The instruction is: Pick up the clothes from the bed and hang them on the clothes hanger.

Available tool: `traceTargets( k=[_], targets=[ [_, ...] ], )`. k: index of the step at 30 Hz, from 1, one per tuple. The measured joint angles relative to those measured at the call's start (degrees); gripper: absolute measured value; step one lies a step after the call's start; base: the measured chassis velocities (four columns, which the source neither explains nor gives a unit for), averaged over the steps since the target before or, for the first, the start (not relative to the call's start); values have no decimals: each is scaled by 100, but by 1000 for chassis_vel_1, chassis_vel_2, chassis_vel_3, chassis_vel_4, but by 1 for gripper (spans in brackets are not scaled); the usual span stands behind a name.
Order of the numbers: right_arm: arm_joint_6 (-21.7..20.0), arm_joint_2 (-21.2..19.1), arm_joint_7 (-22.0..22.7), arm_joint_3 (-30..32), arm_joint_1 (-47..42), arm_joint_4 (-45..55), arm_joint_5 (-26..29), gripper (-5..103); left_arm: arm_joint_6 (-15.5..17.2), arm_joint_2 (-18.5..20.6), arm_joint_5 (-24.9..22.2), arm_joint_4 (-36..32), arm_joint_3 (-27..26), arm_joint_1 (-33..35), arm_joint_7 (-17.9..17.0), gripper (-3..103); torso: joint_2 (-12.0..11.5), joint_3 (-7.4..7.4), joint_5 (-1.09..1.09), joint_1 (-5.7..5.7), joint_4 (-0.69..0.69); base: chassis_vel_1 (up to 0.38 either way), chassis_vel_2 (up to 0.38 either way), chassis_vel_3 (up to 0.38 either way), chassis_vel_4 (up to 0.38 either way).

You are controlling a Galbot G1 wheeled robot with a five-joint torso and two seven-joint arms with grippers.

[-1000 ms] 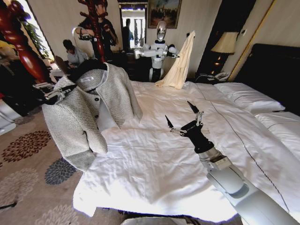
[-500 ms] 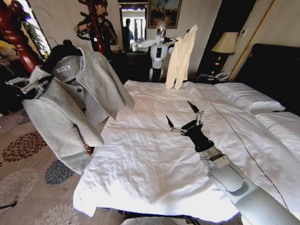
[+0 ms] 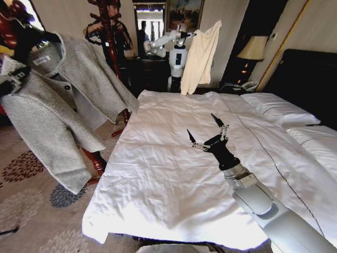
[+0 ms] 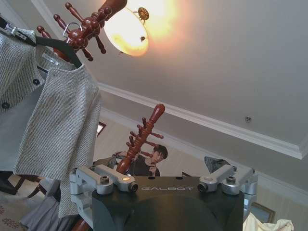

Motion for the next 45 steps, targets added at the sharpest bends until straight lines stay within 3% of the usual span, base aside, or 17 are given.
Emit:
traceTargets(
  k=[6, 16, 22, 37, 45],
  targets=[
    [-2, 4, 0, -7, -19, 1, -9, 100, 70, 232, -115, 240, 26, 18, 6, 22, 0, -1, 0, 0, 0, 0, 0, 0, 0],
    [-2, 9, -6, 47, -119, 93, -30, 100, 248, 978, -375, 789, 101, 218, -29, 22, 0, 0, 0, 0, 0, 0, 0, 0, 0],
    [0, 37, -8, 65, -172, 132, -64, 100, 340, 1174, -433, 960, 77, 437, 66, 22, 0, 0, 1, 0, 0, 0, 0, 0, 0],
    [0, 31, -15, 101, -263, 156, -87, 100, 436, 1158, -154, 879, 64, 662, 197, 22, 0, 0, 2, 0, -1, 0, 0, 0, 0],
    [-6, 27, -15, 100, -257, 134, -88, 100, 352, 1033, -43, 762, 6, 683, 16, 22, 0, 0, 2, 0, -2, 0, 0, 0, 0]
  ],
)
